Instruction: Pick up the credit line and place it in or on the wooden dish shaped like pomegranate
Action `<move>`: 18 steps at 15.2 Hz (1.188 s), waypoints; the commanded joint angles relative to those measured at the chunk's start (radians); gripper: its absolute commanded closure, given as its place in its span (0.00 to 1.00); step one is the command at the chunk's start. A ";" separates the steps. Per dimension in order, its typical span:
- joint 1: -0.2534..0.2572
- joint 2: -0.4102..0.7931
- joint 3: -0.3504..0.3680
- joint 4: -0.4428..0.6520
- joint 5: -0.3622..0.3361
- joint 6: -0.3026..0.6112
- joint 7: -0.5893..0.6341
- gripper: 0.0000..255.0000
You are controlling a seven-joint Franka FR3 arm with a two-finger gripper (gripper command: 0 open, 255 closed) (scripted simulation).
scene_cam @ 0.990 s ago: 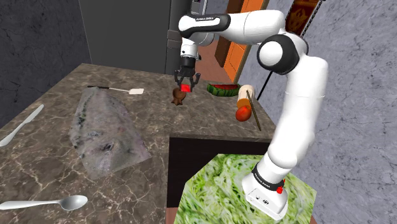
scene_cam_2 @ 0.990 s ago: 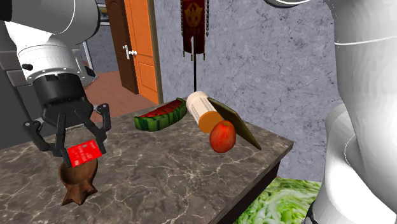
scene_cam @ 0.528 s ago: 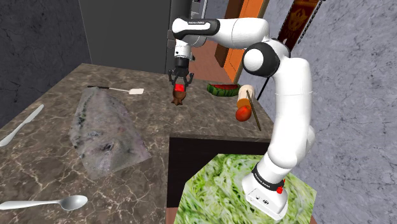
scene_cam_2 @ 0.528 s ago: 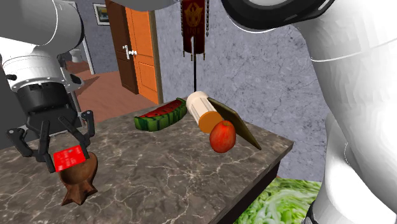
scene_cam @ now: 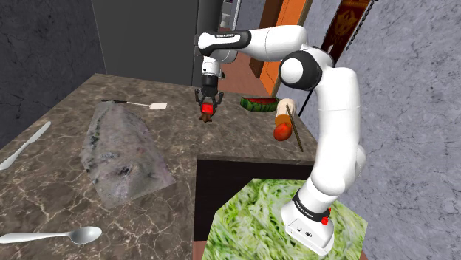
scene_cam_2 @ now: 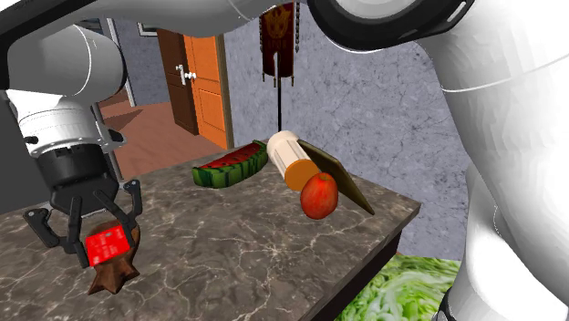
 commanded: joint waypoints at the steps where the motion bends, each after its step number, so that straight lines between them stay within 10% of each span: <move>1: 0.002 0.008 0.000 -0.017 0.000 0.024 -0.006 1.00; 10: 0.003 0.014 0.000 -0.025 0.000 0.038 -0.010 1.00; 11: 0.003 0.013 0.000 -0.026 0.000 0.038 -0.010 0.00; 18: -0.010 0.044 -0.003 0.080 -0.003 -0.038 0.000 0.00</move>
